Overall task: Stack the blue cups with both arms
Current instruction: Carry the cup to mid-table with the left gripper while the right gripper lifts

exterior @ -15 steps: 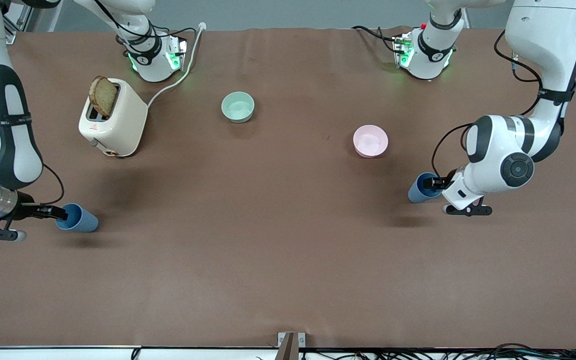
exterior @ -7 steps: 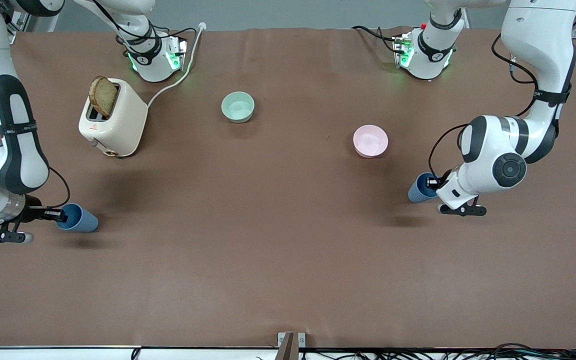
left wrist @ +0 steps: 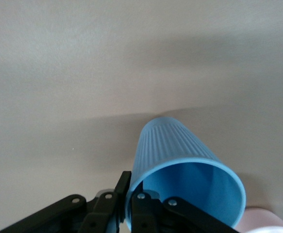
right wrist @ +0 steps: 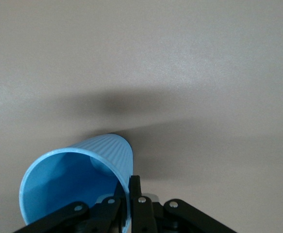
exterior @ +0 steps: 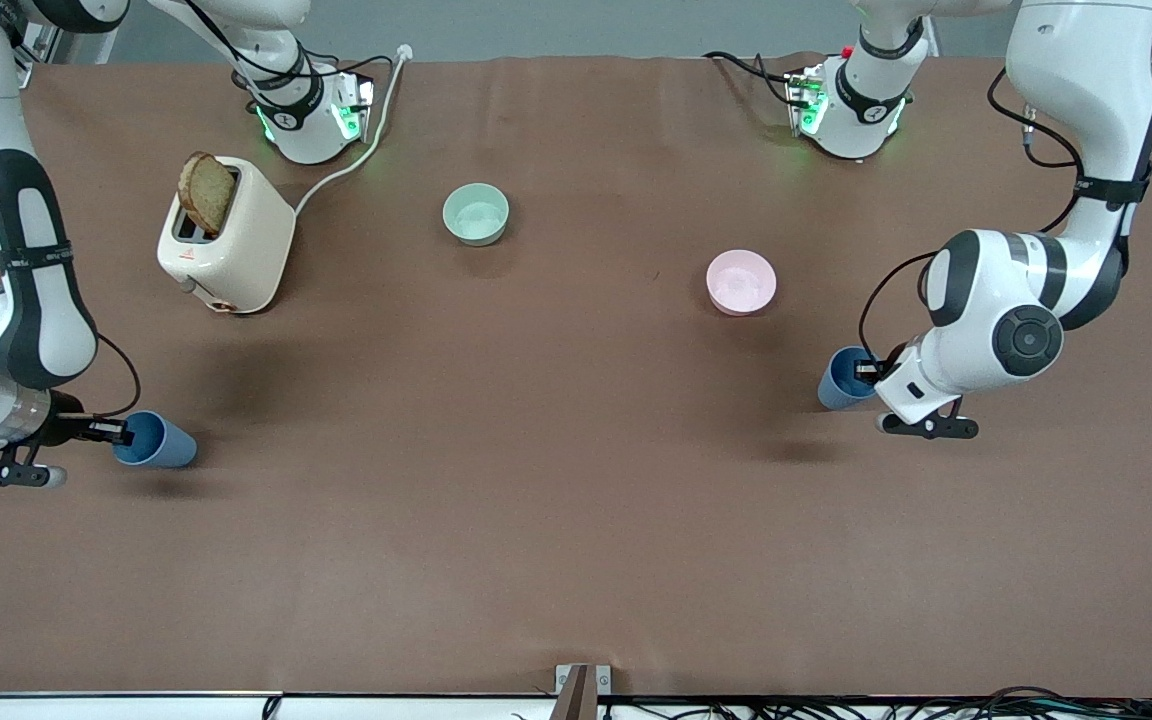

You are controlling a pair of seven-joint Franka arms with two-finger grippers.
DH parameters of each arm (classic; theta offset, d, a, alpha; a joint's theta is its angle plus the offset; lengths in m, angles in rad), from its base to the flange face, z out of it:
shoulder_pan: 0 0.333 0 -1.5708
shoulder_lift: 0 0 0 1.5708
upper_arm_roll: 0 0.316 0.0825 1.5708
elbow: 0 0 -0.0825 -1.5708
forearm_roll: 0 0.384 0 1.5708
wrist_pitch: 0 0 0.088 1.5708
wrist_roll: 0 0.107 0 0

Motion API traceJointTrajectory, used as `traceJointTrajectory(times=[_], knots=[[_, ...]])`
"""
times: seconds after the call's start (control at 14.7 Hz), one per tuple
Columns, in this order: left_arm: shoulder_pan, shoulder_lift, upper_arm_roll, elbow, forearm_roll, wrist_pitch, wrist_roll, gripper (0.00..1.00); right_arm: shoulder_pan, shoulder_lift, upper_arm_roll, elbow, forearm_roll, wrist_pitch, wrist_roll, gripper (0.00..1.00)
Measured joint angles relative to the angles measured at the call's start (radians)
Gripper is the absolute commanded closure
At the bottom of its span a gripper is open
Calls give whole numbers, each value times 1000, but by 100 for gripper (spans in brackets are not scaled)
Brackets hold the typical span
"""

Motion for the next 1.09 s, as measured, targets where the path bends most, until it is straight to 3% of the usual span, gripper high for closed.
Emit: traceJointTrajectory(times=[0.2,0.41,0.82,1.09], knots=[[-2,-10,-74,205,0,-206,0,100,1,-8,5,21,0,-3,0,100],[-54,9,-148,341,0,-277,0,100,9,-54,9,56,0,-69,5,99],[-322,207,-156,532,0,-220,-15,100,103,-252,12,81,-3,-277,125,99],[-421,307,-153,567,0,-79,-16,100,146,-387,12,81,-21,-440,195,99]])
